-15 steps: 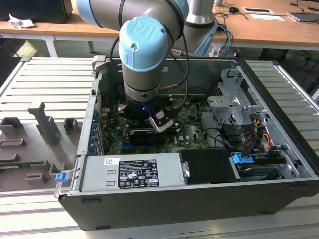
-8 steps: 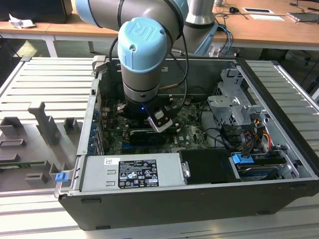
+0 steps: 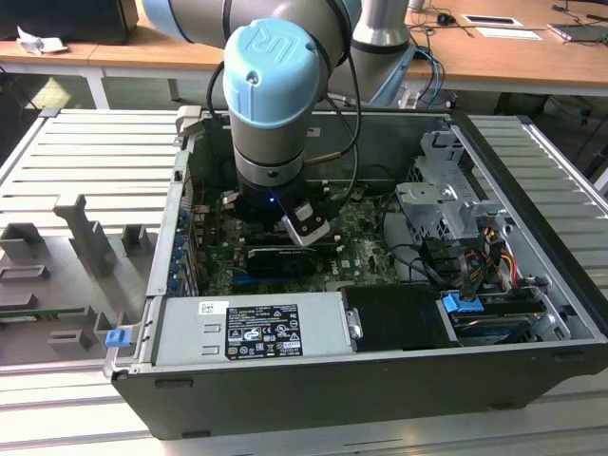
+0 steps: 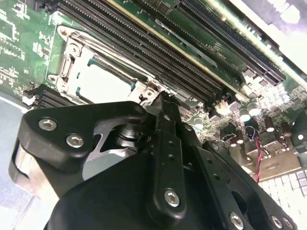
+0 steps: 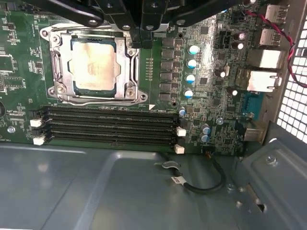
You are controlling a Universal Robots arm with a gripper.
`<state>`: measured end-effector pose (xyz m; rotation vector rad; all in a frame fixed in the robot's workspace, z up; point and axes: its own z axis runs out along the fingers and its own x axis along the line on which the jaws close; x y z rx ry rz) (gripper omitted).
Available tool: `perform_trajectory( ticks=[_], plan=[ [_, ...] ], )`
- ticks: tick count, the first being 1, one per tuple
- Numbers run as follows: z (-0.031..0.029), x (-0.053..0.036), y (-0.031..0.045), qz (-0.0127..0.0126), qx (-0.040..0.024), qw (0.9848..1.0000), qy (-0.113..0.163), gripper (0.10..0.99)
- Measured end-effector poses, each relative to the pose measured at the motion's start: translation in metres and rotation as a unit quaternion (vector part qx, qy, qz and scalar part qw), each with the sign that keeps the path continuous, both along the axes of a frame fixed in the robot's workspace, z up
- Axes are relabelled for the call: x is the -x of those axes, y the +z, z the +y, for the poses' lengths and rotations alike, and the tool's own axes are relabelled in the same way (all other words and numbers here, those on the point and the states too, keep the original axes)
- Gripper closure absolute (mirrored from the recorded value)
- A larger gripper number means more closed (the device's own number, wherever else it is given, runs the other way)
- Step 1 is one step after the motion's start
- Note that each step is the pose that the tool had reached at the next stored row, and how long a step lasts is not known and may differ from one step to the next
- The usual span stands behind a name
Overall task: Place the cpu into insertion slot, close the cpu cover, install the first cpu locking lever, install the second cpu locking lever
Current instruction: 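Install the second cpu locking lever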
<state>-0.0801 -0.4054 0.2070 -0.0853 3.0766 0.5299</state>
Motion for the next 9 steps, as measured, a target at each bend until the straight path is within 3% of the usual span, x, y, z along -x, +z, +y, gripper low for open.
perform_trajectory(
  ticks=[9],
  plan=[
    [0.0000, 0.0000, 0.0070, -0.0001, -0.0001, 1.0000, 0.000, 0.980]
  ],
)
